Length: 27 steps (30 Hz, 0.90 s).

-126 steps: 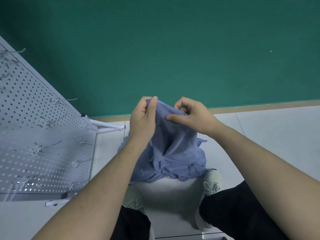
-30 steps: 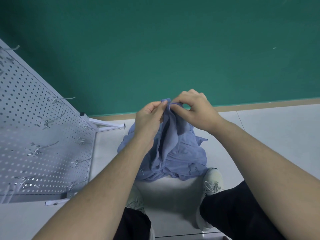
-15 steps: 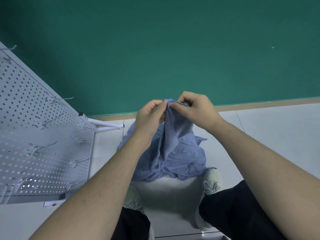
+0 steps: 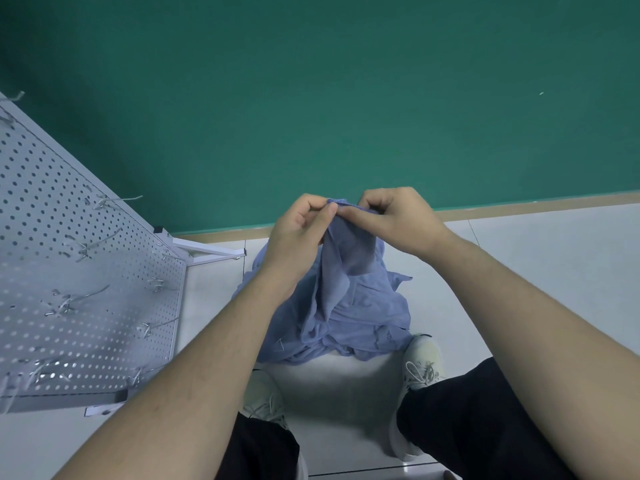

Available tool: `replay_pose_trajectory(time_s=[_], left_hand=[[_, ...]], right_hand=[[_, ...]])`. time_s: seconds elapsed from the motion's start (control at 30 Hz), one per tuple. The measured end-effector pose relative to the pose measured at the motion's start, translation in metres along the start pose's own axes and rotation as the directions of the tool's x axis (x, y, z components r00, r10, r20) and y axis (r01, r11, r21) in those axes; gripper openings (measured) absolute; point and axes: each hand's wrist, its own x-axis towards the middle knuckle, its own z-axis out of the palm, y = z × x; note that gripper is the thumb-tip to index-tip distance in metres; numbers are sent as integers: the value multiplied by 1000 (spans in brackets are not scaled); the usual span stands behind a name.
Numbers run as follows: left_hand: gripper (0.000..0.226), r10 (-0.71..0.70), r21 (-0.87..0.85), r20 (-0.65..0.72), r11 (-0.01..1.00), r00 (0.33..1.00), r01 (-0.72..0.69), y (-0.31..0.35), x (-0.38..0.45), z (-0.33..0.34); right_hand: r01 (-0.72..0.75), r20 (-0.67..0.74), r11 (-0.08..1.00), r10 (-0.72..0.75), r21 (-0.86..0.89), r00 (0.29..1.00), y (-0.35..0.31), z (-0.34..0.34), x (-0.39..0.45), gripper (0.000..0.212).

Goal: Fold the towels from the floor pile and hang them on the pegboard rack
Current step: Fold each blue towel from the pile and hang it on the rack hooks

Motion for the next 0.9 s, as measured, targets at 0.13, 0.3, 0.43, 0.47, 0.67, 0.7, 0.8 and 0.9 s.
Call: replay_pose_trajectory(time_s=[0.13, 0.3, 0.43, 0.47, 0.67, 0.7, 0.8, 0.9], left_hand=[[15, 88, 102, -190, 992, 978, -69, 0, 5, -14], [19, 177, 296, -124, 946, 976, -133, -1, 4, -25], [15, 198, 367, -135, 920, 971, -136, -1, 7, -35], [15, 195, 375, -125, 917, 973, -136, -1, 8, -38], [21, 192, 318, -144, 938, 971, -139, 5, 7, -44], [21, 195, 309, -144, 940, 970, -143, 6, 7, -45], [22, 208, 298, -119, 940, 971, -165, 9, 5, -46], [21, 196, 280, -108, 947, 975, -160, 19, 0, -43]], right_hand=[[62, 118, 981, -41, -185, 992, 16, -14, 2, 43], [206, 77, 907, -192, -367, 978, 25, -22, 6, 18], [292, -7, 865, -323, -409, 947, 21, -25, 8, 24], [304, -25, 850, -348, -431, 937, 19, -26, 8, 27], [332, -125, 783, -457, -526, 881, 16, -33, 7, 38], [326, -113, 794, -440, -513, 891, 16, -34, 7, 40], [317, -9, 864, -349, -391, 937, 14, -36, 2, 43], [200, -15, 948, -211, -249, 977, 10, -42, -7, 33]])
